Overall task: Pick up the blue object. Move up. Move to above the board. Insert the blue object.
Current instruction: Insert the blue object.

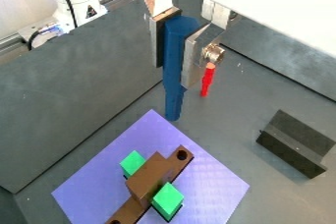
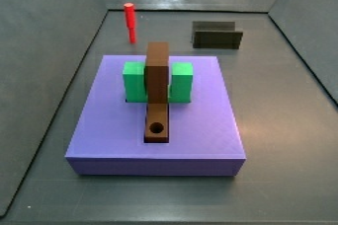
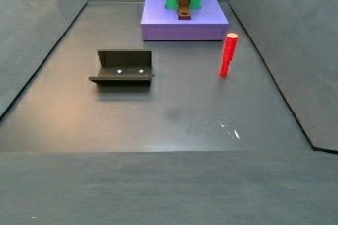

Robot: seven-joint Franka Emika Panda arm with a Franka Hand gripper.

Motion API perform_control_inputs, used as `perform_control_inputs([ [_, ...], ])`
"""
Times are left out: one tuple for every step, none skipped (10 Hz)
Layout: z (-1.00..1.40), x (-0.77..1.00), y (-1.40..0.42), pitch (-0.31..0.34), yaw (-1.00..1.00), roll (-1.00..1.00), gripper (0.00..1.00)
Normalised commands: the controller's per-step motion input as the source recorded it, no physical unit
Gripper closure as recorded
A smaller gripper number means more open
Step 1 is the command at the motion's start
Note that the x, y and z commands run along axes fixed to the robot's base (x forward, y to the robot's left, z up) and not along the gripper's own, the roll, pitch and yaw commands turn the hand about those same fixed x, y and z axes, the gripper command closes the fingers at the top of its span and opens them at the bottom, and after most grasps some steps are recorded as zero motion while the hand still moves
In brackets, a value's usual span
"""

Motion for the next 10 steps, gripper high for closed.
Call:
perform_control_inputs([
  [0.0, 0.0, -0.17, 0.0, 0.13, 0.05, 1.0],
  [-0.07, -0.01, -0.38, -0.06, 0.13, 0.28, 1.0],
  [-0.13, 0.0, -0.63, -0.094, 0.18, 0.35, 1.0],
  [-0.23, 0.0, -0.64, -0.104, 0.18, 0.37, 1.0],
  [-0.29, 0.0, -0.63, -0.123, 0.17, 0.37, 1.0],
  [-0.34, 0.0, -0.62, -0.117, 0.17, 0.39, 1.0],
  [-0.31, 0.0, -0.68, -0.076, 0.11, 0.35, 1.0],
  [-0.36, 0.0, -0.67, -0.029, 0.0, 0.12, 1.0],
  [-0.42, 0.02, -0.46, -0.026, -0.09, -0.17, 1.0],
  [-0.48, 0.05, -0.35, -0.014, -0.14, -0.27, 1.0],
])
